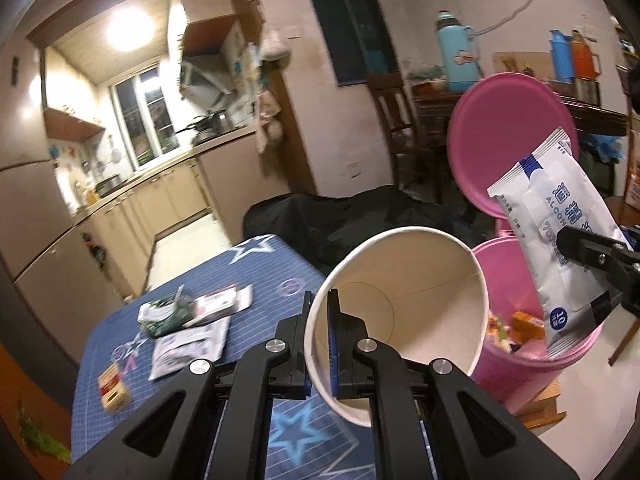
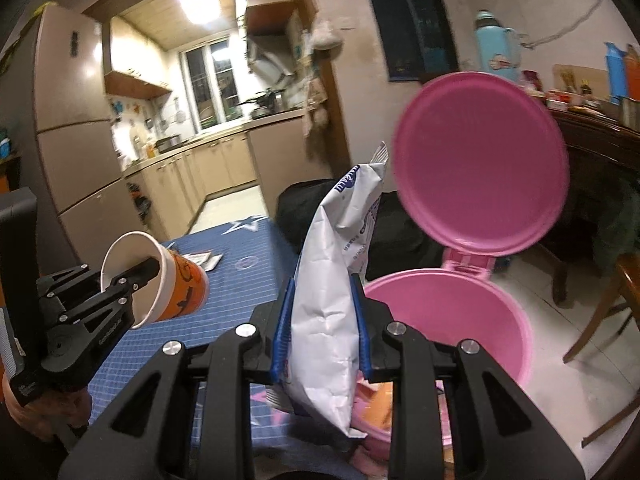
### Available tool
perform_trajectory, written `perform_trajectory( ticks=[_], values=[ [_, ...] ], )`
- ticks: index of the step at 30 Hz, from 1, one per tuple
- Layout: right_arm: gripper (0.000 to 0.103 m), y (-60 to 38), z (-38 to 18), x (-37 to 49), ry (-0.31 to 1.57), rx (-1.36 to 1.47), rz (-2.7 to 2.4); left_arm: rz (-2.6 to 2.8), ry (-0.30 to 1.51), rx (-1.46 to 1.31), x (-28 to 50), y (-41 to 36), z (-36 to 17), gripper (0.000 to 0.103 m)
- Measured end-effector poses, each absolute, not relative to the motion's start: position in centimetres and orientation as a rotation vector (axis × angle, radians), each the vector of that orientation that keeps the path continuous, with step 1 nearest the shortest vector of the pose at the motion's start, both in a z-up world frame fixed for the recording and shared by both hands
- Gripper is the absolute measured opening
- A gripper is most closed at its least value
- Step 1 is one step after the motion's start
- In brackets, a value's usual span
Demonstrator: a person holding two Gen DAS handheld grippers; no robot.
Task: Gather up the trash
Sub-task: 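Carry both items over the pink bin and open both tools to drop them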
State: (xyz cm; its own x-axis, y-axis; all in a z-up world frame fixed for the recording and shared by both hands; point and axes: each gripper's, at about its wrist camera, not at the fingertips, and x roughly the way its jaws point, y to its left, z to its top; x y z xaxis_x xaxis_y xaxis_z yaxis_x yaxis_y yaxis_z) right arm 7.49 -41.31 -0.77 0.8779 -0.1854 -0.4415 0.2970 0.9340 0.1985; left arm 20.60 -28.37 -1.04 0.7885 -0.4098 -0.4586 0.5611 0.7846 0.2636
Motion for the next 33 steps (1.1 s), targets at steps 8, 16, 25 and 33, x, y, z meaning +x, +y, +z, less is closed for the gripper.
perform_trajectory(
  ticks=[8, 16, 25, 33],
  values=[
    [0.026, -45.6, -1.1, 4.9, 0.428, 0.276, -0.346, -0.687, 0.408, 0.425, 19.7, -33.8, -1.4, 0.007],
    [0.026, -48.3, -1.5, 3.2, 0.445, 0.275, -0.406, -0.825, 0.430, 0.476, 18.9, -40.3, -3.2, 0.007],
    [0.026, -49.2, -3.0, 3.4, 0.485, 0.285, -0.408, -0.830, 0.450, 0.501, 19.7, -43.3, -4.8, 0.007],
    [0.026, -49.5, -3.5, 4.2, 0.505, 0.282, -0.397, -0.835, 0.463, 0.511, 20.0, -44.0, -5.6, 0.007]
  ],
)
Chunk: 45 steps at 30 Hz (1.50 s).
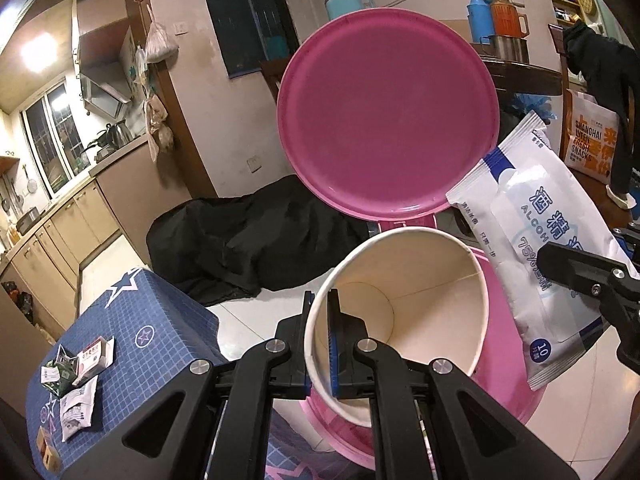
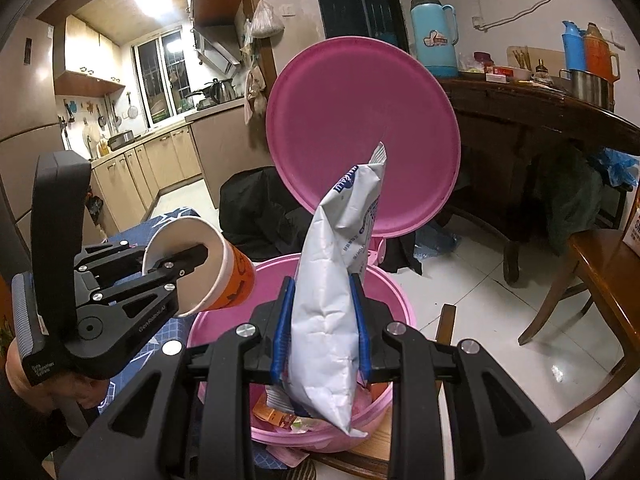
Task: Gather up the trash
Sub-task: 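Carry both items over the pink bin and open both tools to drop them, then move both tools back toward the table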
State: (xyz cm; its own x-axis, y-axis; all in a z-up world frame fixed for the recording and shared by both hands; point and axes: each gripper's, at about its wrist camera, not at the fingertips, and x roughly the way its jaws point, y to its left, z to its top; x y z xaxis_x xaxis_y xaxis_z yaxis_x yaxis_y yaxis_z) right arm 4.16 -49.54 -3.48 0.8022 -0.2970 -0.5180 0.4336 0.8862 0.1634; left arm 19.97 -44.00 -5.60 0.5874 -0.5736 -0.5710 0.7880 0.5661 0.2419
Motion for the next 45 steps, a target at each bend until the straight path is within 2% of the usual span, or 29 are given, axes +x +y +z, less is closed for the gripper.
perform_trajectory(
  ticks=[7, 8, 9, 10, 11, 30, 45],
  values=[
    [0.029, -50.7, -3.6, 4.9, 0.520, 0.288, -0.397, -0.854, 0.452, 0.528, 20.0, -45.0, -6.0, 0.008],
    [0.030, -50.9, -3.7, 5.0, 0.528, 0.288, -0.402, -0.852, 0.451, 0.531, 19.9, -45.1, -6.1, 0.013],
    [0.038, -51.1, -3.7, 5.1, 0.525, 0.289, -0.408, -0.847, 0.451, 0.535, 19.9, -45.2, -6.2, 0.020],
    [0.040, -51.3, -3.6, 5.0, 0.518, 0.294, -0.408, -0.838, 0.451, 0.534, 20.0, -45.2, -6.3, 0.038],
    [0.040, -51.5, -3.5, 4.9, 0.512, 0.298, -0.411, -0.833, 0.447, 0.527, 20.0, -45.2, -6.3, 0.043],
    [0.040, -50.0, -2.7, 4.8, 0.483, 0.286, -0.380, -0.805, 0.410, 0.518, 19.4, -43.2, -5.5, 0.043],
    [0.040, -39.3, -2.1, 12.4, 0.523, 0.135, -0.121, -0.621, 0.569, 0.389, 24.3, -28.2, -6.9, 0.043]
  ],
)
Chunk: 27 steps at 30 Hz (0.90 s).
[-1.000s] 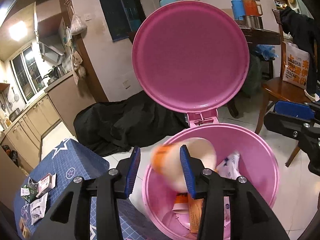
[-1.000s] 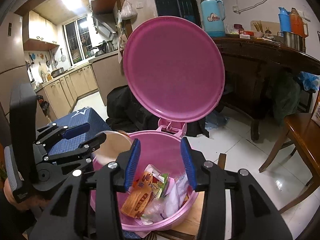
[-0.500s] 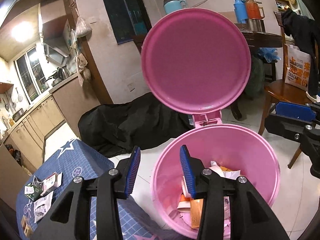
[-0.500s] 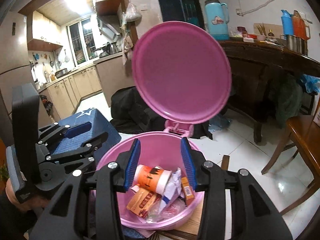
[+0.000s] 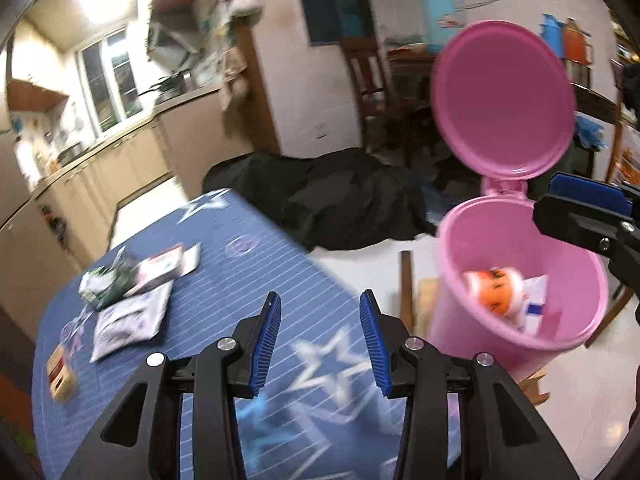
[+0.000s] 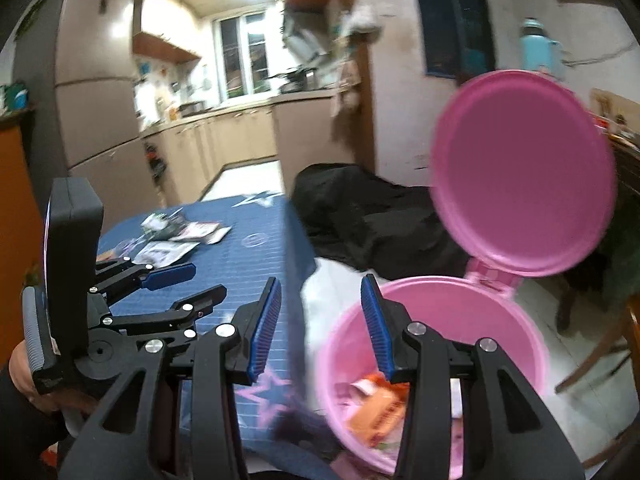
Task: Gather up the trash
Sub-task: 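Move both tools back toward the table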
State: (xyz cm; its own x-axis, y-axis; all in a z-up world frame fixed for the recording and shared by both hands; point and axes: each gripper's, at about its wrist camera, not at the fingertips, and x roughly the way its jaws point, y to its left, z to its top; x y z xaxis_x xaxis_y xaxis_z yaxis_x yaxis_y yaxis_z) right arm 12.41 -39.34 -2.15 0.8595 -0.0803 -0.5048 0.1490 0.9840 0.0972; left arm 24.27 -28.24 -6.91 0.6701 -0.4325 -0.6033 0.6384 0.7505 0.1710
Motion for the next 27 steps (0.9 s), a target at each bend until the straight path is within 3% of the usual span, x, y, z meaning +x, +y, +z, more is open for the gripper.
perform_trajectory(
  ticks=[11, 19, 27],
  values=[
    [0.040, -31.6, -4.0, 18.8, 0.608, 0.091, 0.036, -0.478, 0.619, 0.260, 27.5, -18.2, -7.1, 0.043],
    [0.040, -26.7, -4.9, 22.2, 0.648, 0.064, 0.122, -0.289, 0.662, 0.177, 30.4, -10.2, -7.9, 0.048],
    [0.040, -23.2, -6.6, 25.4, 0.696, 0.080, 0.210, -0.040, 0.677, 0.060, 33.8, -1.1, -7.8, 0.069]
  ],
)
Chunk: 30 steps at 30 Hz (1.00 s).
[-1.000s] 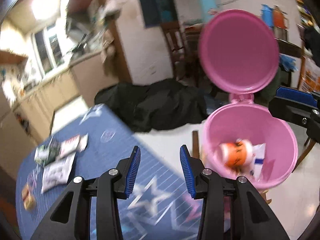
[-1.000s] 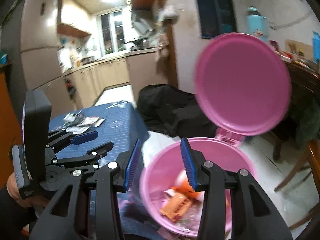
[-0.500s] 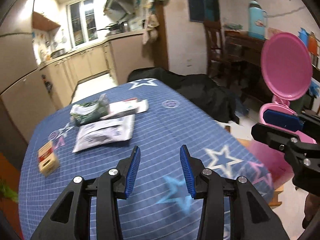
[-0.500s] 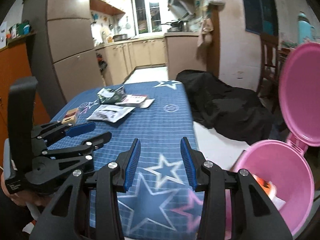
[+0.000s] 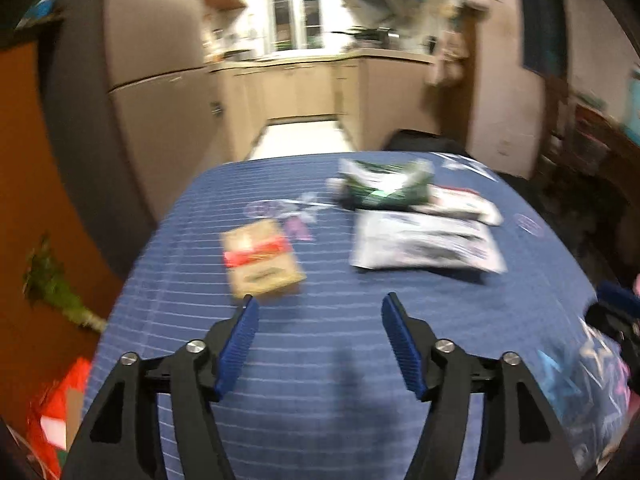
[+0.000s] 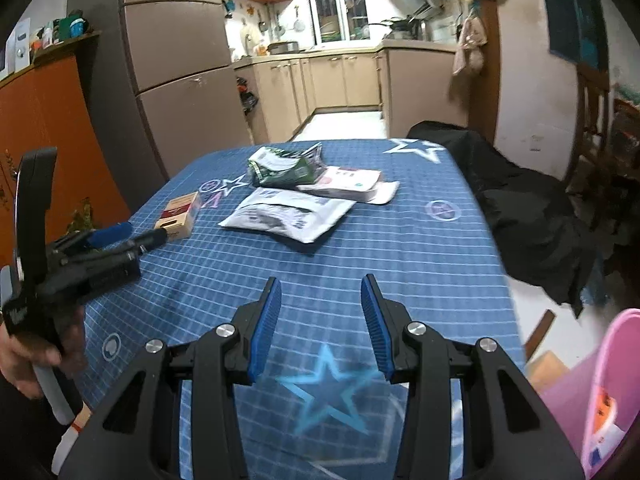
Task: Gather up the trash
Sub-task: 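Move both tools back toward the table, then grasp the red-white Liqun cigarette box with the left tool while right tool grasps the white medicine pouch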
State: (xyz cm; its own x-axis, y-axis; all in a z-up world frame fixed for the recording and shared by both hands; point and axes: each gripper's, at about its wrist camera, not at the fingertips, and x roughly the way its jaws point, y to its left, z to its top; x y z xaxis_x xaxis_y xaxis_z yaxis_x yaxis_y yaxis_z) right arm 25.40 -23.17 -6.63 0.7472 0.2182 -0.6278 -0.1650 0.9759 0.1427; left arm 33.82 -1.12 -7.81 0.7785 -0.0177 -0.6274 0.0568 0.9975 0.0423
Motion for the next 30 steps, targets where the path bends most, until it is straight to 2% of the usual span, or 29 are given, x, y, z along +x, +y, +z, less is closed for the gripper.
perform_trajectory(
  ticks=[1, 2, 5, 8, 11, 12, 19, 20, 21, 24, 30],
  values=[
    [0.041, -23.0, -6.9, 25.8, 0.704, 0.088, 0.219, -0.001, 0.679, 0.034, 34.5, 0.3, -7.7, 0.071],
    [0.046, -22.8, -7.2, 26.5, 0.716, 0.099, 0.227, 0.019, 0.679, 0.016, 35.0, 1.1, -7.7, 0.073],
    [0.067, -22.6, -8.2, 28.3, 0.741, 0.136, 0.245, 0.048, 0.680, -0.037, 36.8, 2.9, -7.3, 0.086],
    [0.085, -22.2, -9.0, 30.2, 0.762, 0.142, 0.247, 0.057, 0.698, -0.038, 38.8, 3.3, -7.8, 0.088],
    [0.092, -20.9, -9.2, 32.3, 0.775, 0.047, 0.271, 0.057, 0.743, -0.028, 40.9, 3.1, -9.0, 0.089],
    [0.097, -20.4, -9.1, 32.9, 0.770, 0.010, 0.284, 0.070, 0.753, -0.025, 41.3, 3.1, -9.3, 0.089],
    [0.098, -17.4, -10.1, 38.7, 0.835, -0.314, 0.390, 0.068, 0.804, -0.055, 43.7, 3.3, -10.6, 0.089],
    [0.096, -17.4, -10.3, 39.3, 0.851, -0.317, 0.410, 0.070, 0.806, -0.058, 43.9, 3.4, -10.8, 0.089],
    [0.089, -17.4, -10.4, 39.9, 0.868, -0.316, 0.433, 0.069, 0.813, -0.066, 44.0, 3.5, -11.0, 0.089],
    [0.080, -17.4, -10.9, 41.6, 0.923, -0.324, 0.481, 0.058, 0.837, -0.088, 44.4, 3.7, -11.7, 0.089],
    [0.078, -17.2, -11.1, 43.5, 0.989, -0.342, 0.578, 0.036, 0.859, -0.112, 44.6, 3.9, -12.5, 0.088]
  ],
)
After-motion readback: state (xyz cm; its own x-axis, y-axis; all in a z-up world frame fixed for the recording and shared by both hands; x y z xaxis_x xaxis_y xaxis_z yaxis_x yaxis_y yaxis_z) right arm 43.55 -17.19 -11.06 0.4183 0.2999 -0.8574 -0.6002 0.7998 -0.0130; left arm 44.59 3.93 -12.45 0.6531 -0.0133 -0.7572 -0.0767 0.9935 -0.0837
